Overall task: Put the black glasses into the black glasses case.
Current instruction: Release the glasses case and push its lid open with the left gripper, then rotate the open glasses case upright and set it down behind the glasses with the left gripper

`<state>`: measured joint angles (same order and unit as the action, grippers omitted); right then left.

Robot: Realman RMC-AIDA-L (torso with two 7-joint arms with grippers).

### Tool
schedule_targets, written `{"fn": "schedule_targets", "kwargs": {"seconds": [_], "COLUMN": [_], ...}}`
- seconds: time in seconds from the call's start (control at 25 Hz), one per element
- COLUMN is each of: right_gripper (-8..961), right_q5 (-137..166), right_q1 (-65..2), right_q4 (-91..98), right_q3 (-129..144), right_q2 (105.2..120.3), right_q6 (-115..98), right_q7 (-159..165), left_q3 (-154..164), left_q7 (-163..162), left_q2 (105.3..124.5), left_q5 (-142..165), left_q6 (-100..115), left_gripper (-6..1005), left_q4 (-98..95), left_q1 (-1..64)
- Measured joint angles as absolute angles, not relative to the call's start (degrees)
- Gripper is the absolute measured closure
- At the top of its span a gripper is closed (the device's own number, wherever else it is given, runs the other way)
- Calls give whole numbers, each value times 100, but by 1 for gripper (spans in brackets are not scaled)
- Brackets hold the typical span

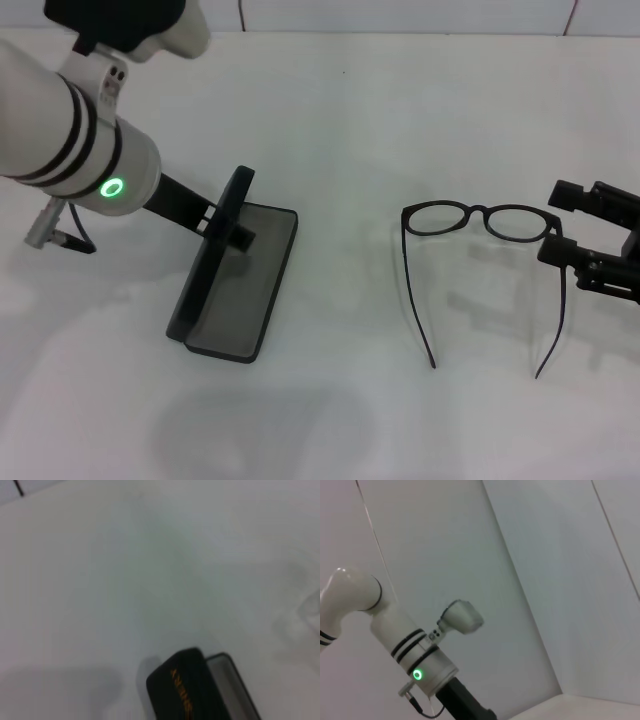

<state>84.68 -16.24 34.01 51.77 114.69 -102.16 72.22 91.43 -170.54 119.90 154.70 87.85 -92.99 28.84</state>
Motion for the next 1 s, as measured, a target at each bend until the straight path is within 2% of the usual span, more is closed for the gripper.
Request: {"fn": "schedule_targets", "kwargs": {"seconds": [0.16, 0.56, 0.68, 1.0], "right_gripper": [158, 157, 157, 170], "right_q5": [8454, 8446, 8446, 8445], "right_q1": [-1626, -1602, -1587, -1575], "right_q4": [3401, 3401, 3382, 3267], "right_q3": [5176, 5176, 5173, 5116], "right_q2": [11478, 11509, 11515, 11518], "right_q6": [-10193, -10206, -10212, -10293], "right_q7": [7181, 7154, 7151, 7084], "left_q3": [9146, 9388, 9409, 9419], "left_q7": [-17024, -16948, -16946, -16874], "left_q2": [11982, 11977, 11977, 11979], "left_q5": [15485, 15637, 15646, 15638], "left_q6": [8739, 8618, 8611, 8651], "left_gripper": [306, 544, 727, 803], "left_q4": [-8781, -8466, -8501, -8788], "left_q1": [3057, 3194, 3195, 3159]}}
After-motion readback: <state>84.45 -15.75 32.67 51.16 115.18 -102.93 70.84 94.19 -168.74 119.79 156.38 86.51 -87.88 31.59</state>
